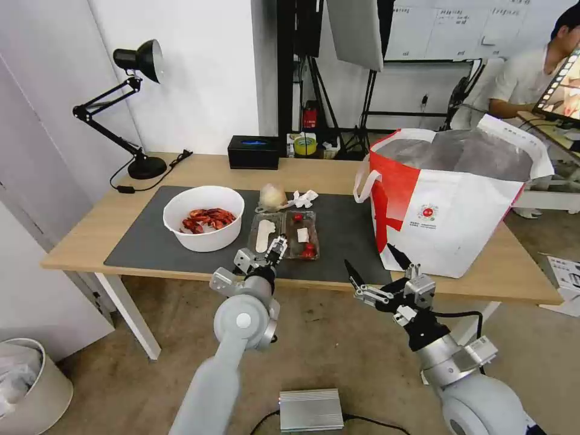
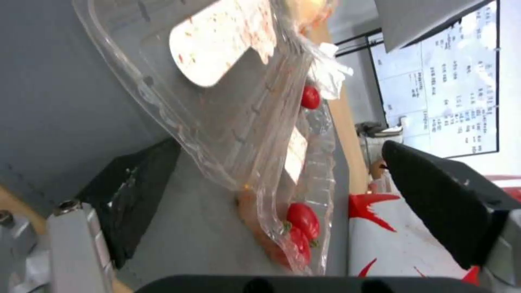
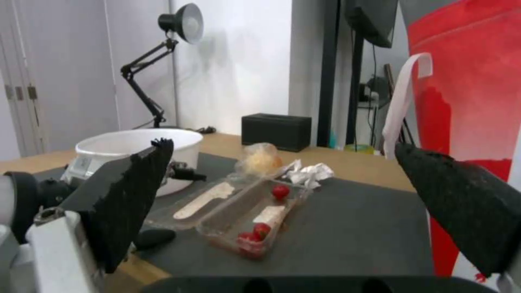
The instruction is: Pick up the trash from the table and place it into the takeout bag.
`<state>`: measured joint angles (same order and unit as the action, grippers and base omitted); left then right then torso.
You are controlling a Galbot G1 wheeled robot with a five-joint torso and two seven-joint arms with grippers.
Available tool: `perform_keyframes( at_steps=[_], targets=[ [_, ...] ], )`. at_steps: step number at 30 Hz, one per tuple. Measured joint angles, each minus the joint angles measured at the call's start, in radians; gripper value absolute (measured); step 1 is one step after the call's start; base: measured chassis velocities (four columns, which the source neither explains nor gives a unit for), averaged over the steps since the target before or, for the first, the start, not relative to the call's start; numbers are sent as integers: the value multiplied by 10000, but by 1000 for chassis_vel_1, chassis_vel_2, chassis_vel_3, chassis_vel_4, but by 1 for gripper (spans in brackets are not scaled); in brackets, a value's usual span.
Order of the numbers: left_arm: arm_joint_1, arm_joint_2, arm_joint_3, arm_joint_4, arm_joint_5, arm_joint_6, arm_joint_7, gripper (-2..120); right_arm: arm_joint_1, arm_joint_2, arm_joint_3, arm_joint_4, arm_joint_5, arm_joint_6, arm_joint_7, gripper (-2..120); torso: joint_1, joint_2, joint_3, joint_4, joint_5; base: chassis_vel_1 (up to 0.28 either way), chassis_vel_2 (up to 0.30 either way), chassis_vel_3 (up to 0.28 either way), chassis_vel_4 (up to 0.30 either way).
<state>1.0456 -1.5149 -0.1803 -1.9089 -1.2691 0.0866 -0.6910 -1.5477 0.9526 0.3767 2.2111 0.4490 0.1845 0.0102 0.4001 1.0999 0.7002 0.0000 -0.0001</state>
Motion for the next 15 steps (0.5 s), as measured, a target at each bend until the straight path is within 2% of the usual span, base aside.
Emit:
perform_keyframes(
  at_steps=[15],
  targets=[
    [-21, 7, -49, -113, 9, -191, 250, 100, -33, 30, -24, 8, -57, 7, -20, 100, 0, 0, -2, 0, 0, 0, 0, 0, 0]
  ],
)
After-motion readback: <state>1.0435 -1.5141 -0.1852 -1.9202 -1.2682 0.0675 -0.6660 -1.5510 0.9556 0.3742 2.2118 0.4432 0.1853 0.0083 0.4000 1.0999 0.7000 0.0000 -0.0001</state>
